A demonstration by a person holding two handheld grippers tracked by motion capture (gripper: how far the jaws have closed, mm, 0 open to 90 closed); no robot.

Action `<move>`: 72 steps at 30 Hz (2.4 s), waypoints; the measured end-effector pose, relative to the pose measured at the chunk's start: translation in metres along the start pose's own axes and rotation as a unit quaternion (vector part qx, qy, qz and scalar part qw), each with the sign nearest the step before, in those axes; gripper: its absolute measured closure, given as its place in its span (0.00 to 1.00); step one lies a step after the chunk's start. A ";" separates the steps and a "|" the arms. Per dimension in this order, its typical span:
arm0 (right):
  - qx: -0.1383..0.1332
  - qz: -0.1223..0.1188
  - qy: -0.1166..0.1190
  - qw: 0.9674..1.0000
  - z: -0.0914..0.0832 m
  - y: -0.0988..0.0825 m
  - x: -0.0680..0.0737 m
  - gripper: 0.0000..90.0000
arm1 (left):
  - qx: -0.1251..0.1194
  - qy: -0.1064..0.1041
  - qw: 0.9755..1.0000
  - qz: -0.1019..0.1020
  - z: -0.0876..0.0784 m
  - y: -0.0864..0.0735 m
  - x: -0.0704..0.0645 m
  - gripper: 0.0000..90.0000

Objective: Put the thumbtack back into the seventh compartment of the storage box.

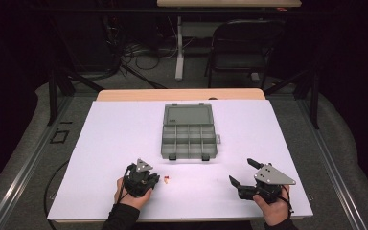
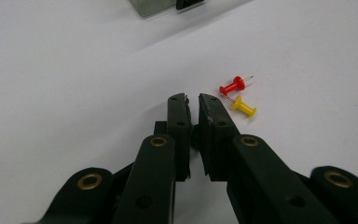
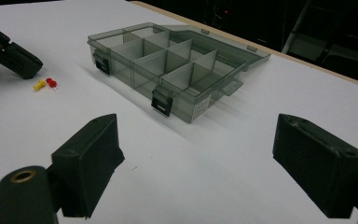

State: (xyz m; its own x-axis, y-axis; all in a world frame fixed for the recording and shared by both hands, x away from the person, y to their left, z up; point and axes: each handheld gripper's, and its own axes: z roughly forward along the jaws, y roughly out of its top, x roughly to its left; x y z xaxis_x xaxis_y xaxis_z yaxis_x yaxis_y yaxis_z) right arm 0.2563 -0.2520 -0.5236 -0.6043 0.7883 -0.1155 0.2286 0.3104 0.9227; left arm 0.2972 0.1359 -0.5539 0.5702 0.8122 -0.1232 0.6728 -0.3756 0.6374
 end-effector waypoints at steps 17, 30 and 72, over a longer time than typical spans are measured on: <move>0.000 0.001 -0.001 1.000 0.000 0.000 0.000 0.16 | -0.040 -0.034 0.999 -0.013 -0.018 0.025 0.004 0.93; -0.001 0.002 -0.002 1.000 0.001 0.000 0.000 0.16 | -0.073 -0.036 0.997 0.012 -0.031 0.061 -0.004 0.93; -0.003 0.004 0.001 1.000 0.002 -0.001 -0.002 0.16 | -0.061 -0.057 0.996 0.030 0.036 0.140 -0.027 0.93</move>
State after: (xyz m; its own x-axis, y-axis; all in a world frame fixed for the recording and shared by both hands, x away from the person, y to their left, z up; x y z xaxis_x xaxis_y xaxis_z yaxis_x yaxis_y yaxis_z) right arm 0.2587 -0.2530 -0.5249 -0.6045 0.7895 -0.1063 0.2289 0.2999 0.9261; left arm 0.3927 0.0451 -0.4882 0.6626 0.7311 -0.1626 0.5767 -0.3595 0.7336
